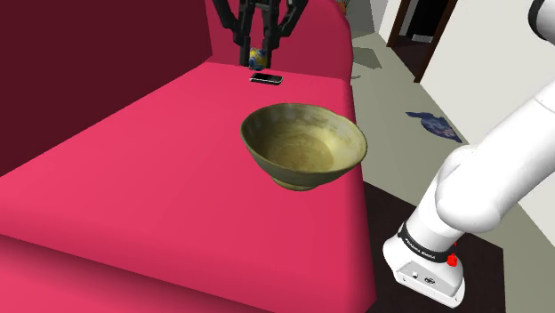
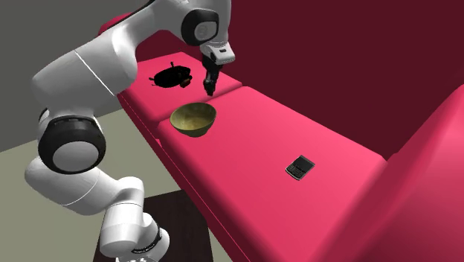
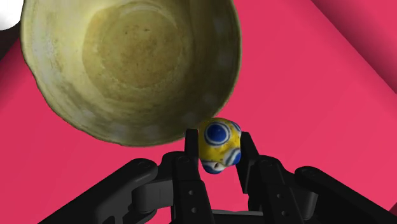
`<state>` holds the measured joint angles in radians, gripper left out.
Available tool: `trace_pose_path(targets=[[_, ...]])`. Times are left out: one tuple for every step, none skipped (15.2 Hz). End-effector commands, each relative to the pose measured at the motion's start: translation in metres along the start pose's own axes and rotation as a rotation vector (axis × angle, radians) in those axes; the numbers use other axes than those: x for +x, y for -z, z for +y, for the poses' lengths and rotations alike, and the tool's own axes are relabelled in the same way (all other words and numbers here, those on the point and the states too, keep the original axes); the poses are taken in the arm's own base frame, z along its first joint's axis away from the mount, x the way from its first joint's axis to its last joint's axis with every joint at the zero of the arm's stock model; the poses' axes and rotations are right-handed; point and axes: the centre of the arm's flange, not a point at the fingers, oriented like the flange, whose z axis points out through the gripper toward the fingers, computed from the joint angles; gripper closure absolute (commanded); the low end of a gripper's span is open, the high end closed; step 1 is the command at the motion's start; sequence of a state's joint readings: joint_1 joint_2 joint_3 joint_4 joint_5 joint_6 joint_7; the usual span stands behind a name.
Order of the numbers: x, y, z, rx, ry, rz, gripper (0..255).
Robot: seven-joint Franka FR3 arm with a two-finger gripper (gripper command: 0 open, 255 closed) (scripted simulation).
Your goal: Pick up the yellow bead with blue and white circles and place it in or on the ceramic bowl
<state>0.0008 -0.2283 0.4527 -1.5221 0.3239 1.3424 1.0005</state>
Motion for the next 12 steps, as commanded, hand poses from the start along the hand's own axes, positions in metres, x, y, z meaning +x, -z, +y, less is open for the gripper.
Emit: trace_pose_path(targets=[[-0.012, 0.0, 0.026, 0.002, -0.001, -0.002, 255], [-0.018, 0.001, 0.038, 0.002, -0.001, -0.002, 255], [-0.024, 0.001, 0.05, 0.002, -0.001, -0.002, 255], [-0.029, 0.002, 0.061, 0.002, -0.001, -0.002, 255], [-0.035, 0.002, 0.073, 0.002, -0.001, -0.002, 255], [-0.046, 0.003, 0.094, 0.002, -0.001, -0.002, 255], [-0.045, -0.002, 0.095, 0.002, -0.001, -0.002, 255], [-0.044, -0.007, 0.096, 0.002, -0.001, -0.002, 255], [-0.043, -0.012, 0.096, 0.002, -0.001, -0.002, 255], [-0.042, -0.017, 0.097, 0.002, -0.001, -0.002, 255], [-0.041, -0.022, 0.098, 0.002, -0.001, -0.002, 255], [-0.04, -0.027, 0.099, 0.002, -0.001, -0.002, 255]])
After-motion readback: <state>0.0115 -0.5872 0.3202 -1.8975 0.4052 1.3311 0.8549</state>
